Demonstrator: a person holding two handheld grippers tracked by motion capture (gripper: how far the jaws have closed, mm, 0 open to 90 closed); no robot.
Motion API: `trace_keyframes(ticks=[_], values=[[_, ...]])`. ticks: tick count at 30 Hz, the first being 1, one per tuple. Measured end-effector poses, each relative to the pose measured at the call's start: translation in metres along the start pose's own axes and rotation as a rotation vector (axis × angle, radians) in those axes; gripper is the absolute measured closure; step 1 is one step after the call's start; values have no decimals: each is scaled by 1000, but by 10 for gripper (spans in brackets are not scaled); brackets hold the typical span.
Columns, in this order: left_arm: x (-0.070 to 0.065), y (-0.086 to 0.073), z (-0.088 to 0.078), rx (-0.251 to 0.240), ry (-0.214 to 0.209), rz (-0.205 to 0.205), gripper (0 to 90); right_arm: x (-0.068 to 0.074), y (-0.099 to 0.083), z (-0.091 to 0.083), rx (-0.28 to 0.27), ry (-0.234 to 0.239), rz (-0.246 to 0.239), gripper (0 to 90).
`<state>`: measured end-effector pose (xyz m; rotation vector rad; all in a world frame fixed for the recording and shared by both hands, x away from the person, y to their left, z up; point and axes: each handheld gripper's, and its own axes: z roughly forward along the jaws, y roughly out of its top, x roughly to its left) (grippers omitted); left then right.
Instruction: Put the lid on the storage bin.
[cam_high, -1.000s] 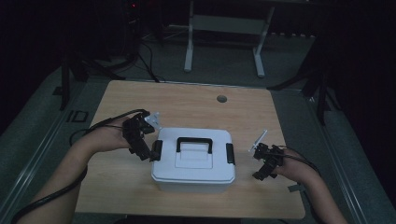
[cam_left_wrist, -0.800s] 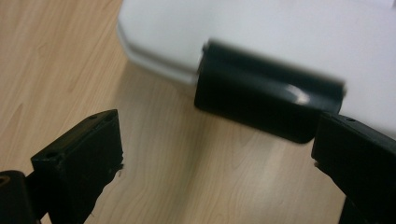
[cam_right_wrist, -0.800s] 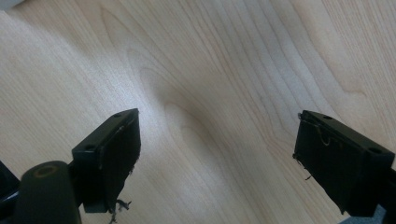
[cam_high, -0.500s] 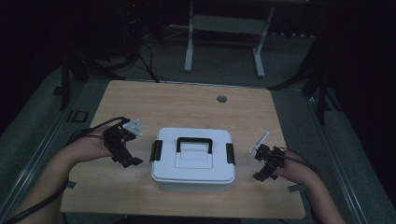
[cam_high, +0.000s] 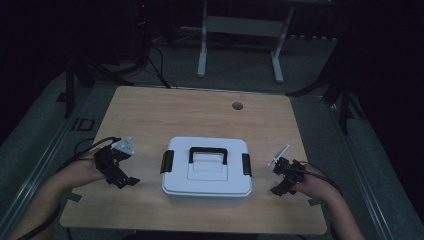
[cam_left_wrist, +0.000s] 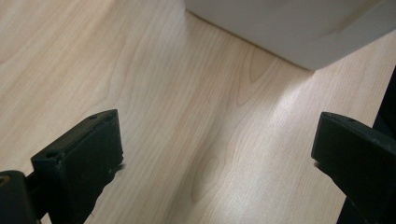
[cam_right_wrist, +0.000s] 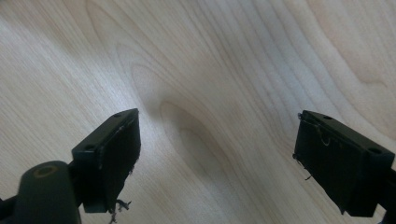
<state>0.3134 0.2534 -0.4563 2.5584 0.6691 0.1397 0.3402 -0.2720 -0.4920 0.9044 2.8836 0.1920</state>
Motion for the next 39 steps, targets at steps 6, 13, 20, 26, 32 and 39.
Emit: trace_keyframes(ticks=[6,13,20,26,32,39], values=[[0,-16,10,-23,1,-31,16,-4,-7,2,-34,-28,31,132],[-2,-35,25,-13,-38,-68,16,-6,-15,6,-62,-46,52,131],[-2,-46,26,-36,-30,-87,16,-8,-23,14,-81,-42,81,131],[-3,-55,34,-1,-32,-83,17,-7,-27,21,-63,-44,78,132],[-5,-67,36,-26,-32,-109,17,-7,-30,25,-91,-38,95,132],[-8,-78,42,-16,-34,-121,16,-10,-34,29,-108,-30,104,128]])
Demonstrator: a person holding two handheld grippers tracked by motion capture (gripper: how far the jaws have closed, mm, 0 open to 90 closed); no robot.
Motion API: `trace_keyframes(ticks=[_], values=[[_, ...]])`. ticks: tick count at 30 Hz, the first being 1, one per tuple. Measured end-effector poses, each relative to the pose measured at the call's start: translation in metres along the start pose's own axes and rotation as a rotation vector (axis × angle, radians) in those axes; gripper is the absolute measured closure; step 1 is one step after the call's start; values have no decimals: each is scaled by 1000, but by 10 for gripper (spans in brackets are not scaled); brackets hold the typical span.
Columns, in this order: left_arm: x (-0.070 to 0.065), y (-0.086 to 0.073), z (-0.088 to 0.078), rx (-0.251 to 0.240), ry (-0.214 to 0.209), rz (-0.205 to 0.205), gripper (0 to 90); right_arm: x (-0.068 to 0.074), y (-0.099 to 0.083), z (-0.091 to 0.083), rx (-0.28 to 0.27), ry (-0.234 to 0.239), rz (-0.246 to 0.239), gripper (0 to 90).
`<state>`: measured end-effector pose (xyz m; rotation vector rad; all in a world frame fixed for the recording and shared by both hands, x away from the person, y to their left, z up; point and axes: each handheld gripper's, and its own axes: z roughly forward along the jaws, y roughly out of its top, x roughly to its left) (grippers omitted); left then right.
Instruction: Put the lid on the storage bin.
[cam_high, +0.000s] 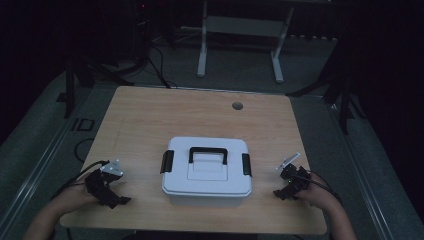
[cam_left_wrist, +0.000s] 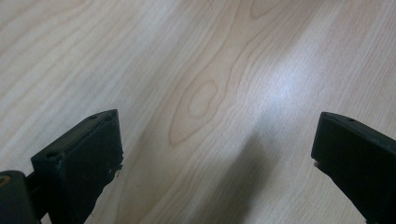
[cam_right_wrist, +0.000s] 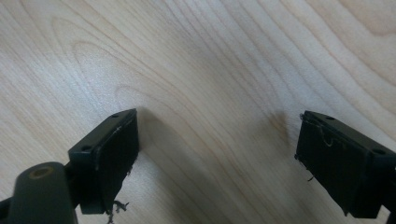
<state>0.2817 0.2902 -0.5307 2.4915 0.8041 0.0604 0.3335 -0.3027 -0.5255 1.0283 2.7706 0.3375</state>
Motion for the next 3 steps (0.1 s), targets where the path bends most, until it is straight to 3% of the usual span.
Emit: trace_keyframes(ticks=[3], values=[[-1,-2,-1,-16,-1,-6,17,0,-1,-1,-26,7,4,127]])
